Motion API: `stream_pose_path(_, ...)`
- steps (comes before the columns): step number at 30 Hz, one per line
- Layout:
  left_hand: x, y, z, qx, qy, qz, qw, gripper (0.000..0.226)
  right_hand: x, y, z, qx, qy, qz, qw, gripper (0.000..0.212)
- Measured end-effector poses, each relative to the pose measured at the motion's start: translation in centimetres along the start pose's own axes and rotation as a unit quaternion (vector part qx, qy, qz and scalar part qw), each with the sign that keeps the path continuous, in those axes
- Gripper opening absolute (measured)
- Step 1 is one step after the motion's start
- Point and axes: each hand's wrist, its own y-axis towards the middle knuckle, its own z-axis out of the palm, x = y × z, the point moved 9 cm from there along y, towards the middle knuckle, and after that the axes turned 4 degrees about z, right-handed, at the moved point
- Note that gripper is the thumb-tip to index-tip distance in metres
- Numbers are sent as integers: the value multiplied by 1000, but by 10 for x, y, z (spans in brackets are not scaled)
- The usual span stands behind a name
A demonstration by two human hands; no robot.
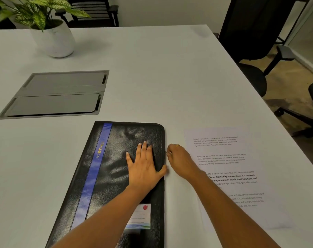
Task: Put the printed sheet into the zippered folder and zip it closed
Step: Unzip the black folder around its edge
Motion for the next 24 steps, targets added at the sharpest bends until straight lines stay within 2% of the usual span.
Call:
stream_pose_path(3,-8,-2,-15,-53,50,25,997,57,5,4,7,56,-52,-18,997,23)
stream_pose_path(6,-16,5,-7,-1,22,50,999,44,4,9,10,105,-90,-21,990,29)
stream_pose_path(9,-22,7,0,21,28,67,997,41,4,6,10,121,-114,-49,985,32)
stream_pose_path(19,-22,-1,9,-8,14,55,998,38,4,-8,7,91,-109,-96,985,32)
stream_pose_path(22,-28,-5,-12,-41,35,65,996,31,5,-9,8,88,-105,-99,986,32)
stream_pose_path(24,-36,-8,-19,-61,53,85,993,36,6,-10,7,87,-100,-97,986,32)
